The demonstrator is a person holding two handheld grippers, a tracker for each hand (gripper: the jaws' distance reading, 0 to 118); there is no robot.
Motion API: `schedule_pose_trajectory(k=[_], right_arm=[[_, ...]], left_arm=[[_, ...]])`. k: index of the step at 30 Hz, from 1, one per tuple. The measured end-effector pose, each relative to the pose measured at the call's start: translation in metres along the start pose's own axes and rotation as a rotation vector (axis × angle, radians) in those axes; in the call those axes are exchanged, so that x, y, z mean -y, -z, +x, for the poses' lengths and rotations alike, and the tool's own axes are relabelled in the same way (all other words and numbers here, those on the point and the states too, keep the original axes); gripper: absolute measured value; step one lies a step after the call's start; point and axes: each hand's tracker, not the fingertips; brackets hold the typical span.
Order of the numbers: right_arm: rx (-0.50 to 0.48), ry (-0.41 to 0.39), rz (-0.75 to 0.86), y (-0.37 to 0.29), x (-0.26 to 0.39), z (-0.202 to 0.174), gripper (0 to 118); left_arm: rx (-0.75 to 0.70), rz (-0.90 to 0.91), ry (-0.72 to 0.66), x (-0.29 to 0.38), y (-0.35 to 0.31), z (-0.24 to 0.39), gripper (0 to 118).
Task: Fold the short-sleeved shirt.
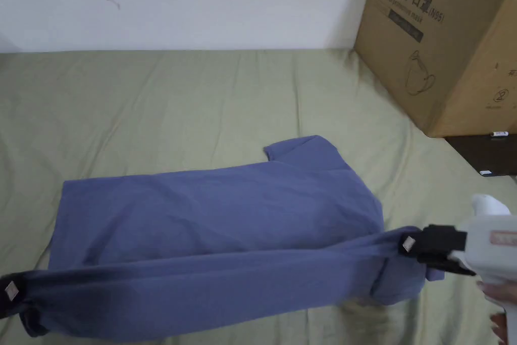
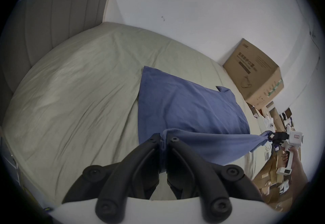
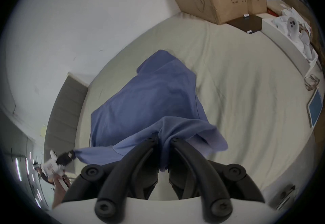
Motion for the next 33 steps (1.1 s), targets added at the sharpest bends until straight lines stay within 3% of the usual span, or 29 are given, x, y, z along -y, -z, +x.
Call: schedule_pose_trajectory(k=[4,5,6,7,8,9,11,13,16,18,19,20,21,22,25,29,30,31,32,33], right_arm=[[0.110,0.010,-0.083,0.075,-0.038,-0.014,13],[0.146,-0.020,-0.096,0.089,-0.042,-0.018,30],[0.193,-0.037,-0.077,0.101,-0.043,-0.021,57],[0.237,-0.051,-0.040,0.107,-0.043,-0.022,88],[0.260,-0.056,-0.007,0.111,-0.040,-0.023,114],[0.279,-0.059,0.030,0.111,-0.037,-0.025,114],[0.247,-0.079,0.143,0.102,-0.032,-0.020,118],[0.235,-0.120,0.216,0.083,-0.021,-0.023,118],[0.186,-0.179,0.261,0.036,0.008,-0.038,118],[0.092,-0.222,0.303,-0.001,0.036,-0.048,115],[0.019,-0.243,0.375,-0.024,0.055,-0.054,106],[-0.012,-0.262,0.418,-0.039,0.068,-0.059,68],[0.018,-0.295,0.428,-0.048,0.080,-0.068,20],[0.069,-0.310,0.424,-0.055,0.090,-0.072,0],[-0.034,-0.315,0.374,-0.069,0.108,-0.077,0],[-0.026,-0.323,0.336,-0.062,0.113,-0.084,0],[-0.023,-0.325,0.321,-0.059,0.114,-0.086,0],[-0.019,-0.322,0.313,-0.057,0.113,-0.089,0],[-0.027,-0.316,0.300,-0.056,0.114,-0.089,0],[-0.049,-0.303,0.282,-0.055,0.114,-0.089,0]], left_arm=[[-0.049,-0.043,-0.035,-0.020,0.062,-0.005,6],[-0.058,-0.049,-0.033,-0.022,0.072,-0.005,11],[-0.073,-0.048,-0.026,-0.023,0.082,-0.006,27],[-0.082,-0.043,-0.022,-0.022,0.086,-0.006,58],[-0.089,-0.030,-0.015,-0.021,0.088,-0.006,96],[-0.105,-0.007,0.010,-0.020,0.088,-0.006,96],[-0.114,0.030,0.038,-0.014,0.079,-0.003,118],[-0.094,0.144,0.075,-0.011,0.053,0.003,110],[-0.072,0.164,0.136,0.002,0.018,0.008,111],[-0.094,0.255,0.178,0.018,-0.019,0.019,104],[-0.048,0.338,0.202,0.028,-0.042,0.024,85],[-0.043,0.395,0.223,0.037,-0.061,0.031,35],[-0.092,0.433,0.268,0.046,-0.078,0.038,0],[-0.164,0.457,0.300,0.052,-0.093,0.045,0],[-0.048,0.318,0.231,0.047,-0.102,0.040,0],[-0.139,-0.034,0.137,0.022,-0.034,0.003,0],[-0.135,-0.072,0.106,0.025,-0.012,0.003,7],[-0.123,-0.063,0.072,0.027,0.008,-0.007,28],[-0.134,-0.069,0.065,0.028,0.025,-0.013,77],[-0.154,-0.100,0.073,0.027,0.044,-0.020,109]])
